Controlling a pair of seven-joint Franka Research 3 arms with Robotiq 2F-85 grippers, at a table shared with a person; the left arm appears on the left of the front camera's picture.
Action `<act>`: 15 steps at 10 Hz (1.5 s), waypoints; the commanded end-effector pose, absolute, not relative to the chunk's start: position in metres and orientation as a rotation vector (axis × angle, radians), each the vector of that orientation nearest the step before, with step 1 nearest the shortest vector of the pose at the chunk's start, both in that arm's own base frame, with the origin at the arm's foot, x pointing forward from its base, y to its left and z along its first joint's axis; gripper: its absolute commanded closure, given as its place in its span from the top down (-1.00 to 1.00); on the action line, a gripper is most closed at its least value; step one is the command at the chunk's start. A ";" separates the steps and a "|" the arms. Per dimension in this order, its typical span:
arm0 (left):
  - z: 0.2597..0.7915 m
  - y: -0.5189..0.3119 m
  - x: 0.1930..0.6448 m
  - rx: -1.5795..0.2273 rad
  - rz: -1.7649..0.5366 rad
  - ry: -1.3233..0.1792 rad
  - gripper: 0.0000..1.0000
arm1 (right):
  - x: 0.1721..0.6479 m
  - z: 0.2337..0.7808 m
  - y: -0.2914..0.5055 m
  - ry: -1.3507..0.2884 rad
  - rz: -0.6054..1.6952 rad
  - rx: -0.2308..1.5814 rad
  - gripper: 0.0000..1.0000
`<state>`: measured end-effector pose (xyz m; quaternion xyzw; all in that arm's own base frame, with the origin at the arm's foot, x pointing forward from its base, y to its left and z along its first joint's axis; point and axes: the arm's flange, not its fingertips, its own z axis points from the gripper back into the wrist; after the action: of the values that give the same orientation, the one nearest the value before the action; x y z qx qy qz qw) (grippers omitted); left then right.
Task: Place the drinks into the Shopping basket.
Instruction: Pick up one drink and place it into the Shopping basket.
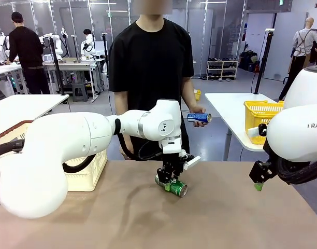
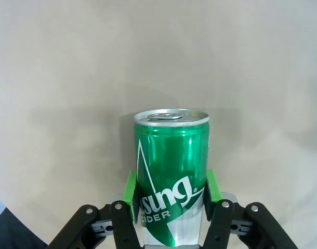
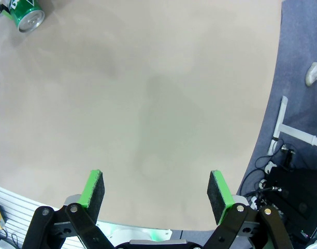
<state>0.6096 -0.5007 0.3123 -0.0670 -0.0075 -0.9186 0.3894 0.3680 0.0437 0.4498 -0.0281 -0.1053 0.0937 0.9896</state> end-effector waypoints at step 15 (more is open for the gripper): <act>0.578 -0.394 0.558 0.115 -2.026 -0.194 -1.00 | 0.368 0.451 0.043 -0.212 0.192 -0.059 1.00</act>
<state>0.5887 -0.4225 0.5942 0.0499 -0.0836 -0.8596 0.5016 0.3680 0.0437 0.4497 -0.0281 -0.1051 0.0937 0.9896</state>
